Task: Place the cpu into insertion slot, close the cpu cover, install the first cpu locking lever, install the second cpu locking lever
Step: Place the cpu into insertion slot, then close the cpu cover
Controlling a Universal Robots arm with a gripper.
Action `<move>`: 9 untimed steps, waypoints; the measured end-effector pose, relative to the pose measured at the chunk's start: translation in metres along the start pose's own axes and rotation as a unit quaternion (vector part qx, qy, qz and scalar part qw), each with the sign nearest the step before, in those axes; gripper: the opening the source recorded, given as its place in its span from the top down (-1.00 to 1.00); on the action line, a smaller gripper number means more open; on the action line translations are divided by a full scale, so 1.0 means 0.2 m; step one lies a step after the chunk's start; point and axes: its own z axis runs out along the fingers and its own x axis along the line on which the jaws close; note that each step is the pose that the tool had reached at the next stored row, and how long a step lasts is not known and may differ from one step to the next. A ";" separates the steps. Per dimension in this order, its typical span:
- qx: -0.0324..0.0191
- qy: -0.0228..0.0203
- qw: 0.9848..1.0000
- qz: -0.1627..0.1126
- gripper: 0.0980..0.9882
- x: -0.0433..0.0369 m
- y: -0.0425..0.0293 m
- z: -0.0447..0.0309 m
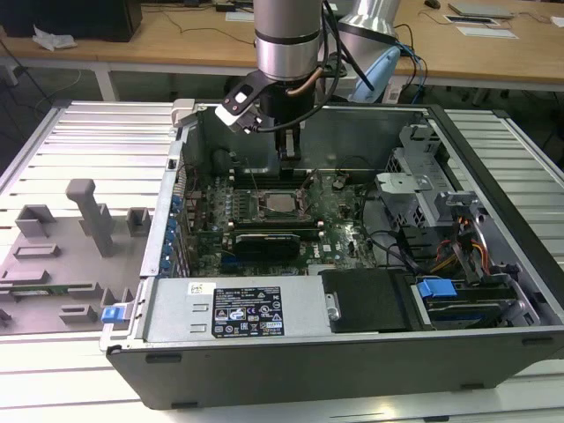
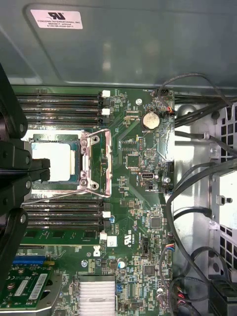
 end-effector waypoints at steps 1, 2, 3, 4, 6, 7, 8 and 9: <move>0.000 0.000 1.000 0.000 0.98 0.000 0.000 -0.001; 0.000 0.000 1.000 0.000 0.98 0.000 0.000 -0.001; 0.000 0.000 1.000 0.000 0.98 0.000 0.000 -0.002; 0.000 0.000 1.000 0.000 0.98 0.000 0.000 -0.003; 0.000 0.000 1.000 0.000 0.98 0.000 0.000 -0.006; 0.000 0.000 1.000 0.000 0.98 0.000 0.000 -0.006; 0.000 0.000 1.000 0.000 0.98 0.000 0.000 -0.007; 0.000 0.000 1.000 0.000 0.98 0.000 0.001 -0.008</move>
